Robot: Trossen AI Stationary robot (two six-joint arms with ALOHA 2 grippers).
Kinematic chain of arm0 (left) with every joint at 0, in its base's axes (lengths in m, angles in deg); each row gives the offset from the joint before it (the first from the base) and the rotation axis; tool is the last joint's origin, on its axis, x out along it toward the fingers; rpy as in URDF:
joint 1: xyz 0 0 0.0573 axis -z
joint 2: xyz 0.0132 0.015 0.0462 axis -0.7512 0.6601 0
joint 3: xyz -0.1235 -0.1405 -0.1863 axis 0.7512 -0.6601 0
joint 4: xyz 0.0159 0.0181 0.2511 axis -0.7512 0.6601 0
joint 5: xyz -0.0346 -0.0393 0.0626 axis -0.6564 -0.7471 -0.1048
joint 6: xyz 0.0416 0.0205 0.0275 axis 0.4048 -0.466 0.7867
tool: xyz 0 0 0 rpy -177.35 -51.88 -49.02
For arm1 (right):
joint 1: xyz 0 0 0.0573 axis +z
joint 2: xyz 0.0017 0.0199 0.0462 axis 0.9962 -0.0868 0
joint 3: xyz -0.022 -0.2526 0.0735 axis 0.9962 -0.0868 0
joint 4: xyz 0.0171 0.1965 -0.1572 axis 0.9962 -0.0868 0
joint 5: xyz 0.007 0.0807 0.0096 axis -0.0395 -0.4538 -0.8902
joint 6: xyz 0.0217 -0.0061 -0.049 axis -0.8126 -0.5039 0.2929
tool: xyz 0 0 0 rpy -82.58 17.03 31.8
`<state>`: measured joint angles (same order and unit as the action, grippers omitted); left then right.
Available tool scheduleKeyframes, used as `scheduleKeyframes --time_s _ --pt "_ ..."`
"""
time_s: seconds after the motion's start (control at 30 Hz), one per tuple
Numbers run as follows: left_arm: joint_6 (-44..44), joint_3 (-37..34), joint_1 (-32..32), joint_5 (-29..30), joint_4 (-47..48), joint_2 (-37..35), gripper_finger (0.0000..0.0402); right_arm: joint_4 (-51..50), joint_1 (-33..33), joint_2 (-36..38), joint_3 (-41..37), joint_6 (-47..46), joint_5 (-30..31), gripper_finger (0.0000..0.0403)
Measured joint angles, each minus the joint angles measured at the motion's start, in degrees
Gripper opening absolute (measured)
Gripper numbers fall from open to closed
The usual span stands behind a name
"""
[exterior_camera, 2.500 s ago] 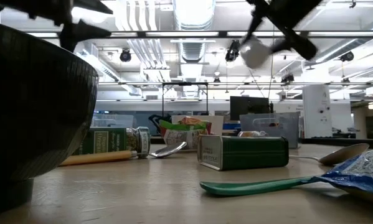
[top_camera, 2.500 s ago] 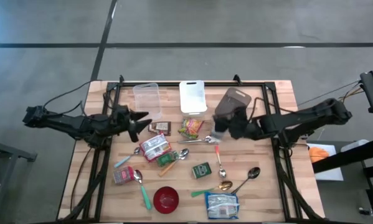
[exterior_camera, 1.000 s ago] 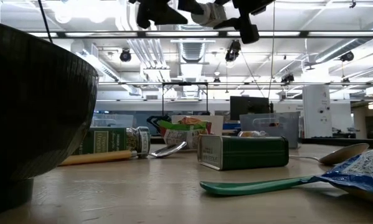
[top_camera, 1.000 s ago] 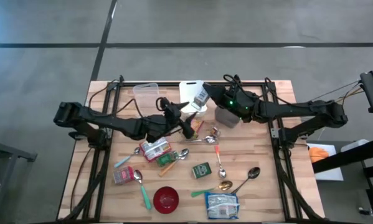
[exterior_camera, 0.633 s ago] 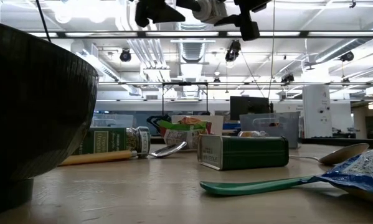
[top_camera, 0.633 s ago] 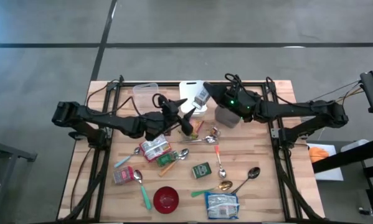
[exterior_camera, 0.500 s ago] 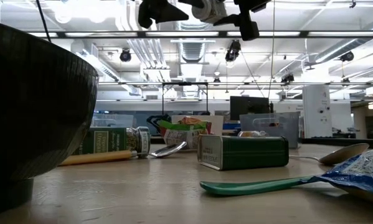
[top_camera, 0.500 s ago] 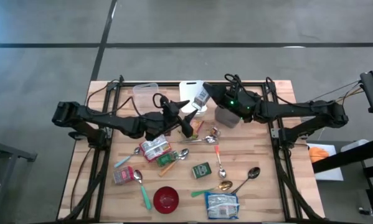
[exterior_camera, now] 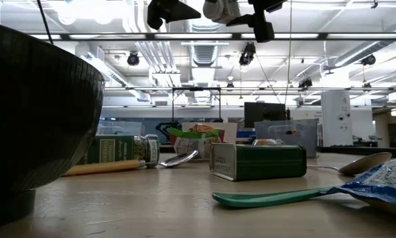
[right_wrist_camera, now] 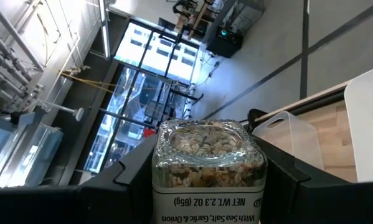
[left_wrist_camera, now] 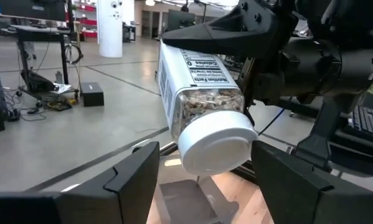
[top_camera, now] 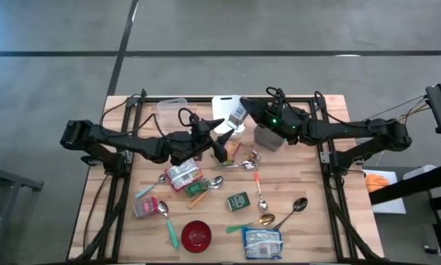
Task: Pick & Place Food Item
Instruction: Put the white seasoning bottle into the transparent bin
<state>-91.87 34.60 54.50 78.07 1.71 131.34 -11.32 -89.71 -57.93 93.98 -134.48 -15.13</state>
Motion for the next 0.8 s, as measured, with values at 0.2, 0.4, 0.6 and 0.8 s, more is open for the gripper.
scheduleKeyframes --time_s 0.2,0.4,0.6,0.8 --pt "0.38 0.00 -0.56 -0.09 1.20 0.25 0.0326 0.08 0.00 0.00 -0.02 -1.37 -0.15 0.0187" --pt "0.12 0.00 -0.90 0.07 0.86 0.37 0.0381 0.38 -0.01 -0.01 -0.04 -1.65 -0.21 0.0187" --pt "-0.04 0.23 -1.13 0.09 -1.66 0.38 0.0394 0.51 0.02 -0.07 -0.04 -2.55 -0.33 0.0187" --pt "1.89 0.28 -1.18 0.09 -1.64 0.67 0.0380 2.55 0.04 -1.59 -0.02 -3.50 -0.76 0.0187"
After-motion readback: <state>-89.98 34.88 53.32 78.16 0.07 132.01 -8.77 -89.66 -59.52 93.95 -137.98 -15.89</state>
